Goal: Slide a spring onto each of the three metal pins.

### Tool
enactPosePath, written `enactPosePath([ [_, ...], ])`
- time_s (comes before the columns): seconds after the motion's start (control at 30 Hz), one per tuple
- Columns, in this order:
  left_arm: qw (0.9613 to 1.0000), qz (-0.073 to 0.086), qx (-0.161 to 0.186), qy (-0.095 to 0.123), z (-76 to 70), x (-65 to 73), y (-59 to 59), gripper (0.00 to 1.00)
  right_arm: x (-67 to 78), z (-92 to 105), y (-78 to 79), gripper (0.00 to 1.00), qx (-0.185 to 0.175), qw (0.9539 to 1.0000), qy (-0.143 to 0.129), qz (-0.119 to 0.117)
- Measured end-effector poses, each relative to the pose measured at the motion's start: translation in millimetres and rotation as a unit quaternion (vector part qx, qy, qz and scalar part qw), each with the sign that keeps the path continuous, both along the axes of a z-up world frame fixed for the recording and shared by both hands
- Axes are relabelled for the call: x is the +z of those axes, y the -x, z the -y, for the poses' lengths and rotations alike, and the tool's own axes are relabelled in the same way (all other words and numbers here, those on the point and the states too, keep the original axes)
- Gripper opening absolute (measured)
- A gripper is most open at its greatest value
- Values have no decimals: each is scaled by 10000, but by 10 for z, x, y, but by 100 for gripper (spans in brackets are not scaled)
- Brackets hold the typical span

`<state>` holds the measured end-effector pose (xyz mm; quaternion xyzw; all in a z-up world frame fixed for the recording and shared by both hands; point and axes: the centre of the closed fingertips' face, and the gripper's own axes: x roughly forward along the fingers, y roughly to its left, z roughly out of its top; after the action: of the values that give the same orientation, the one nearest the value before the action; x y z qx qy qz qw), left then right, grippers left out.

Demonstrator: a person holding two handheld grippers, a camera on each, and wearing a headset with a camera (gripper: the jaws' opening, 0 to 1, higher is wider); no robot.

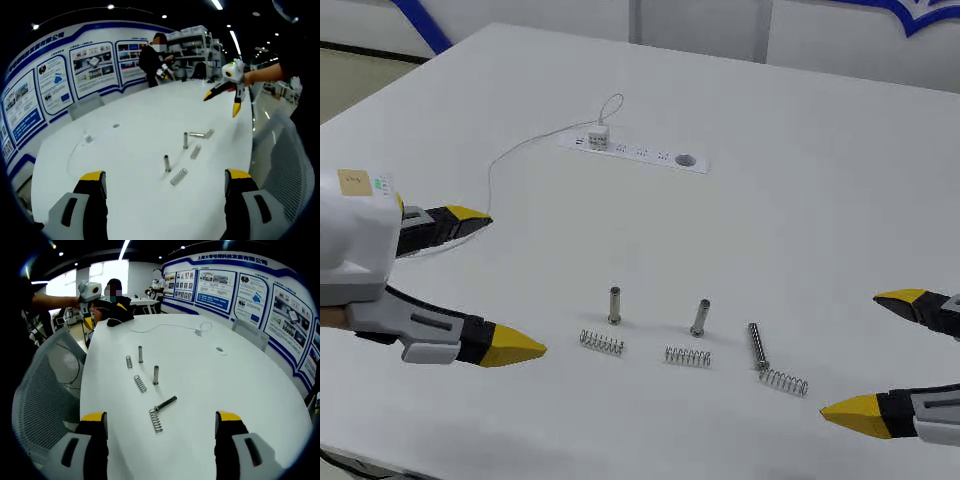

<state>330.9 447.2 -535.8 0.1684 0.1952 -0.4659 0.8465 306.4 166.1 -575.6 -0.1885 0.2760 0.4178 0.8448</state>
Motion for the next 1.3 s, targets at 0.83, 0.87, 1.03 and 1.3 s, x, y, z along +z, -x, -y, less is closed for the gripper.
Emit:
enactPosePath([
  [0.83,9998,-29,-174,4,115,-46,-41,100,-173,-34,-237,83,-257,9992,258,-137],
  [0.87,9998,-39,-166,33,119,-42,-42,100,-177,-45,-247,82,-226,9993,262,-155],
  [1.03,9998,-60,-173,18,131,-61,-63,100,-184,-54,-341,77,-113,9989,434,-139],
  [1.3,9998,-72,-196,45,157,-45,-85,100,-215,-106,-433,74,-55,9988,447,-170],
])
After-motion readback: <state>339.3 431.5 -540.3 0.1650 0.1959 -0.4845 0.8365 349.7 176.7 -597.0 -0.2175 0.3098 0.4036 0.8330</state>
